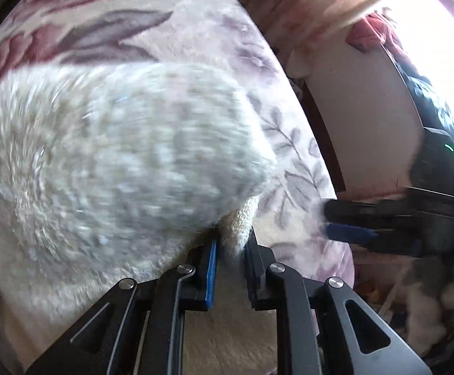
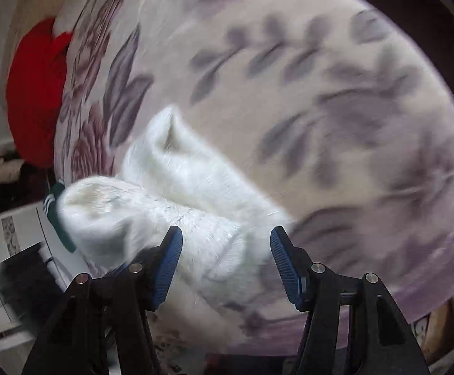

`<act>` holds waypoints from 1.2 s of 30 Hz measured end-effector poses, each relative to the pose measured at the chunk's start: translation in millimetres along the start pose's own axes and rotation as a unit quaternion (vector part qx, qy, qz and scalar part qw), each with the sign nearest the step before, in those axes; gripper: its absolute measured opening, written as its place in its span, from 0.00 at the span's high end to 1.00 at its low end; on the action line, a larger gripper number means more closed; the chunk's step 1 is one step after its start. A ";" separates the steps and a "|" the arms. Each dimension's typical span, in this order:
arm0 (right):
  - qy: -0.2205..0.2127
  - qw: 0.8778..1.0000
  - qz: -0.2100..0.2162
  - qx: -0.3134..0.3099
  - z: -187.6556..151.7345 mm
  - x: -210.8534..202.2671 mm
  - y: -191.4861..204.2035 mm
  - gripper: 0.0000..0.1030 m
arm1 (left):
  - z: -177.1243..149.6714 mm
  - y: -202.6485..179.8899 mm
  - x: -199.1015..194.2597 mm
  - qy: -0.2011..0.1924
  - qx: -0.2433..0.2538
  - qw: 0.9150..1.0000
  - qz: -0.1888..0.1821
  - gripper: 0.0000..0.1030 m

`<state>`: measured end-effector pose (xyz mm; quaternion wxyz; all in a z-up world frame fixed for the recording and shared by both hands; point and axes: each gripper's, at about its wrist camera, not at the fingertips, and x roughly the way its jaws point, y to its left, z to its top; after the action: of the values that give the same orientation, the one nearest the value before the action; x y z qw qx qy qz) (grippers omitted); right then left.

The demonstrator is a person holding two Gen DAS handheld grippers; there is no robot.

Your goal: Fold large clothes

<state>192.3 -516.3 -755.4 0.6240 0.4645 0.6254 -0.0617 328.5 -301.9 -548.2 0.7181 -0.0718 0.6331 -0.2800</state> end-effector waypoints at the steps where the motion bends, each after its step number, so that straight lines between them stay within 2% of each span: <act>1: -0.003 1.000 0.002 -0.002 5.9 -10.7 -6.1 0.39 | 3.7 4.6 0.5 -0.003 -0.010 1.000 -0.005 0.87; 2: -0.010 1.000 0.005 -0.008 12.8 -22.0 -8.5 0.36 | 6.2 10.0 -1.9 -0.005 -0.024 1.000 -0.010 0.86; 4: -0.015 0.999 0.027 -0.031 23.8 -36.1 -5.8 0.20 | 3.8 17.5 -12.2 -0.013 -0.048 0.998 -0.030 0.83; 7: -0.004 0.994 0.074 -0.084 35.0 -18.1 37.3 0.07 | -10.8 35.1 -30.2 -0.034 -0.086 0.993 -0.075 0.83; 10: 0.033 0.977 0.124 -0.171 33.1 7.0 89.3 0.03 | -31.1 56.8 -42.3 -0.044 -0.139 0.981 -0.131 0.82; 13: 0.072 0.956 0.141 -0.248 28.7 49.1 132.1 0.01 | -46.7 69.7 -49.5 -0.052 -0.178 0.970 -0.159 0.80; 15: 0.116 0.936 0.158 -0.291 20.8 77.0 155.4 0.01 | -54.4 71.7 -57.2 -0.058 -0.177 0.970 -0.154 0.76; 17: 0.153 0.917 0.146 -0.338 9.8 103.9 174.8 0.01 | -66.2 68.1 -70.6 -0.063 -0.176 0.971 -0.147 0.72; 20: 0.165 0.904 0.104 -0.381 0.7 134.0 181.9 0.01 | -93.4 62.5 -95.9 -0.076 -0.182 0.970 -0.140 0.72; 25: 0.176 0.907 0.096 -0.370 5.6 159.0 183.2 0.00 | -141.5 79.6 -136.3 -0.091 -0.213 0.969 -0.085 0.72; 27: 0.178 0.905 0.091 -0.375 3.4 162.2 188.6 0.01 | -152.7 81.9 -139.7 -0.090 -0.231 0.967 -0.054 0.57; 28: 0.173 0.905 0.092 -0.378 1.5 161.6 191.5 0.16 | -155.7 89.7 -144.7 -0.096 -0.238 0.966 -0.030 0.33; 29: 0.167 0.911 0.090 -0.365 0.4 158.9 192.4 0.32 | -156.2 97.4 -149.6 -0.107 -0.241 0.964 -0.017 0.27; 30: 0.162 0.920 0.083 -0.348 0.9 154.9 191.1 0.62 | -155.1 99.5 -151.5 -0.113 -0.243 0.963 -0.011 0.27; 31: 0.157 0.929 0.080 -0.326 3.3 148.6 190.9 0.70 | -152.2 105.0 -152.2 -0.119 -0.250 0.961 0.006 0.27; 33: 0.143 0.944 0.084 -0.286 10.0 120.3 187.7 0.83 | -139.5 113.8 -160.0 -0.130 -0.249 0.960 0.000 0.27; 34: 0.139 0.948 0.082 -0.273 14.1 108.3 185.7 0.85 | -137.7 116.4 -163.9 -0.138 -0.244 0.960 -0.001 0.27; 36: 0.117 0.960 0.090 -0.239 31.6 74.6 173.2 0.90 | -112.6 109.1 -162.5 -0.155 -0.233 0.960 -0.014 0.27</act>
<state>344.8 -402.3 -737.7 0.6422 0.3599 0.6462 0.2010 248.8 -102.6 -478.1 0.7669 -0.2888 0.5603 -0.1204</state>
